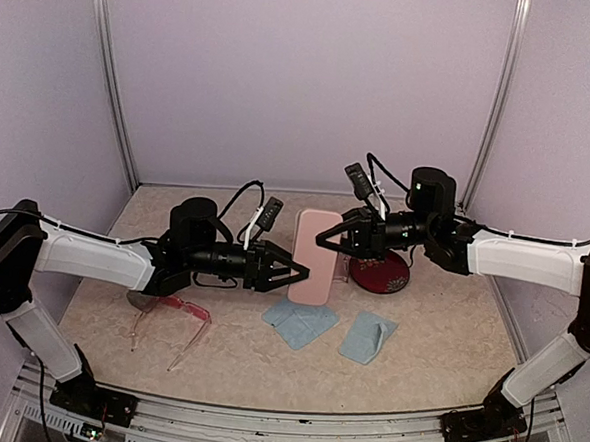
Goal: Organize the sunglasses
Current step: Pass from the right arm to the left, then pass from the left arm to the right
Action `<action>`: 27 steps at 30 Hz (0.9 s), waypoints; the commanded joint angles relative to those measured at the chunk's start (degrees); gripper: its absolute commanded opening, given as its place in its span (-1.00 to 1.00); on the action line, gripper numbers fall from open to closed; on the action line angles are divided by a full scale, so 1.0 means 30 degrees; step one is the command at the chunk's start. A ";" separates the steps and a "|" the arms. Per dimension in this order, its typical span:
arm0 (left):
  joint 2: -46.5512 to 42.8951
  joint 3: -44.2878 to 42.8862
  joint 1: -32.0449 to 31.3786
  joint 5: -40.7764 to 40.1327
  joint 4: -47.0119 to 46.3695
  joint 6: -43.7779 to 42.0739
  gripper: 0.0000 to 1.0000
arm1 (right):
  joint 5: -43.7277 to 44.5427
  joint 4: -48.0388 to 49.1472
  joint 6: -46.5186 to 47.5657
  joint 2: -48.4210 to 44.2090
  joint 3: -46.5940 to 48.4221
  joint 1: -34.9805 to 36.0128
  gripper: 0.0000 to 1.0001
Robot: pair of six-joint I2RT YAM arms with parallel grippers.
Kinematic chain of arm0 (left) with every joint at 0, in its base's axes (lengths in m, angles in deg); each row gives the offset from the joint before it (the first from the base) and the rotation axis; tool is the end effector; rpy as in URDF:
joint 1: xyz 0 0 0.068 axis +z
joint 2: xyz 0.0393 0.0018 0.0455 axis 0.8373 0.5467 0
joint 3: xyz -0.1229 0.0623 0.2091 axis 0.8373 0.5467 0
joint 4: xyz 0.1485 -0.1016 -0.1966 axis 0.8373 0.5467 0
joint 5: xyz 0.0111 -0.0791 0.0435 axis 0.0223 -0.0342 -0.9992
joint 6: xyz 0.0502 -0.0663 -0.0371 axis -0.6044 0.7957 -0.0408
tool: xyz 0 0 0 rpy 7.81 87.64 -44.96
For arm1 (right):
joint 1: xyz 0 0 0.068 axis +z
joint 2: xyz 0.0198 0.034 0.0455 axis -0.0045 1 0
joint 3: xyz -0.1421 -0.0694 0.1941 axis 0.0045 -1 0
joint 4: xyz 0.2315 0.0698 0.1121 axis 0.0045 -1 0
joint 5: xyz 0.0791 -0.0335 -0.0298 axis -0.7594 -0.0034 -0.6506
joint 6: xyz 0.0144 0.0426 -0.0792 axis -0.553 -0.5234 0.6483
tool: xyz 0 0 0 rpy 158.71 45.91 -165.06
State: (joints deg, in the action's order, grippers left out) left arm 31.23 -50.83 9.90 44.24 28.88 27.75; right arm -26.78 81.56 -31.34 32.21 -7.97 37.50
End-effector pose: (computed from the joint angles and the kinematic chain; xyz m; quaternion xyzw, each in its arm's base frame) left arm 0.2237 -0.3168 0.2083 0.3445 0.6538 -0.5807 0.3415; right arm 0.2486 0.2803 0.2735 -0.4199 0.6005 0.5965 0.3277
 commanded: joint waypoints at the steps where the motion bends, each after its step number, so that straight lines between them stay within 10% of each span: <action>1: 0.0225 -0.0306 -0.0307 0.0454 -0.0957 0.0351 0.06 | -0.0155 0.1597 -0.0897 0.0268 0.0345 0.0129 -0.87; 7: -0.0046 -0.0154 -0.0317 -0.0465 -0.0909 0.0500 -0.48 | 0.1588 0.0633 -0.1293 0.0812 0.0853 0.0129 -0.60; 15: -0.0598 -0.0362 -0.0306 -0.4384 0.1206 0.0696 -0.88 | 0.5327 -0.1779 -0.1896 0.0734 0.1436 0.0129 0.88; 27: -0.0344 -0.2844 -0.2830 -1.3732 0.6490 -0.0591 -0.94 | 1.3192 -0.4771 -0.3337 0.1236 0.2496 0.2091 1.00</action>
State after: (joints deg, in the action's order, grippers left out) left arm 30.48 -55.11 3.47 13.96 45.01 27.82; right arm 3.16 70.39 -38.60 34.88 -2.13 41.83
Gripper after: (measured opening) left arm 0.290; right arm 0.998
